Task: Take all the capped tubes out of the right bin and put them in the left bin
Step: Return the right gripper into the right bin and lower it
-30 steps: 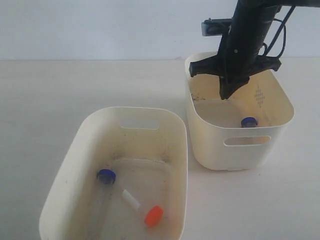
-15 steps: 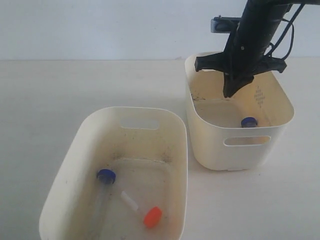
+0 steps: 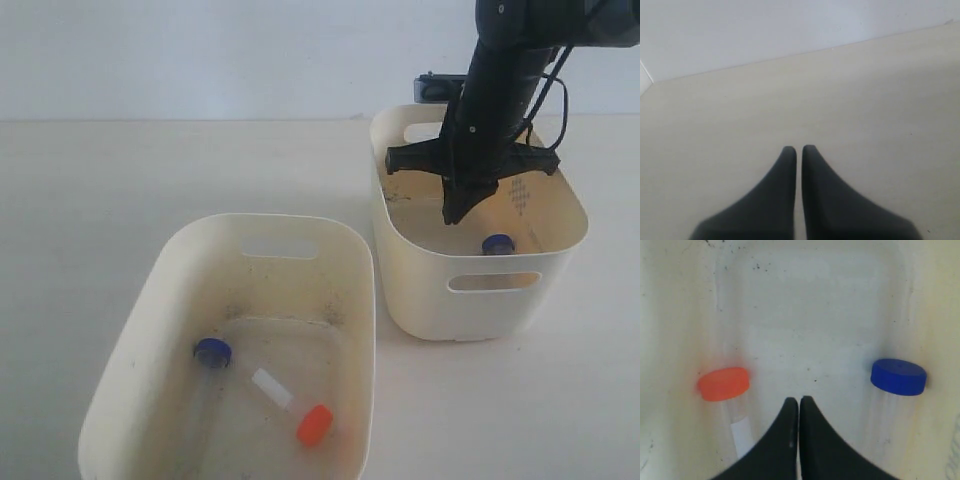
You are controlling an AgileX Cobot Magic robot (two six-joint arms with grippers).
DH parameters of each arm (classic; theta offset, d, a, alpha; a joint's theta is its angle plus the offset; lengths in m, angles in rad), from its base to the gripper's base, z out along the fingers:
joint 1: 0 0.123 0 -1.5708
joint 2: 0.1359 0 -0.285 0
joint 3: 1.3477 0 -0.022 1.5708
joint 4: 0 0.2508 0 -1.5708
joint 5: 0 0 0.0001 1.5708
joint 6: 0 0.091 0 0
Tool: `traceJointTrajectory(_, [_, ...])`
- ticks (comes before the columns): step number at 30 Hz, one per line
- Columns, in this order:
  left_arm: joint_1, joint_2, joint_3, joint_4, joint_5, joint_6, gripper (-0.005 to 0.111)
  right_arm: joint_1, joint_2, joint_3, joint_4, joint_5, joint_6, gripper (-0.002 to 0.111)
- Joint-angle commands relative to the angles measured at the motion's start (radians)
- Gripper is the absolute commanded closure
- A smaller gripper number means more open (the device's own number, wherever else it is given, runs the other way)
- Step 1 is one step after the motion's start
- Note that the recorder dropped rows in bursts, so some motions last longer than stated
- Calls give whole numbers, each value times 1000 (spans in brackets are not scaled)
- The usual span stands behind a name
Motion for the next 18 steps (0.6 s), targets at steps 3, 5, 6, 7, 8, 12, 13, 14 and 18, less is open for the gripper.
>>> traceJointTrajectory(3, [-1,0,-4,-3,-3,-10,102,-3,34,-1,-2,0,-18,109])
traceJointTrajectory(5, [-1,0,-4,-3,-3,-10,102,-3,49,-1,0,2,-18,109])
traceJointTrajectory(6, [-1,0,-4,-3,-3,-10,102,-3,51,-1,4,2,-18,109])
traceJointTrajectory(7, [-1,0,-4,-3,-3,-10,102,-3,59,-1,4,2,-18,109])
traceJointTrajectory(8, [-1,0,-4,-3,-3,-10,102,-3,60,-1,7,4,-24,109])
traceJointTrajectory(12, [-1,0,-4,-3,-3,-10,102,-3,66,-1,9,-2,-47,109])
traceJointTrajectory(13, [-1,0,-4,-3,-3,-10,102,-3,68,-1,9,-4,-49,109])
traceJointTrajectory(14, [-1,0,-4,-3,-3,-10,102,-3,72,-1,9,-7,-49,109])
traceJointTrajectory(18, [-1,0,-4,-3,-3,-10,102,-3,83,-1,22,-9,-56,109])
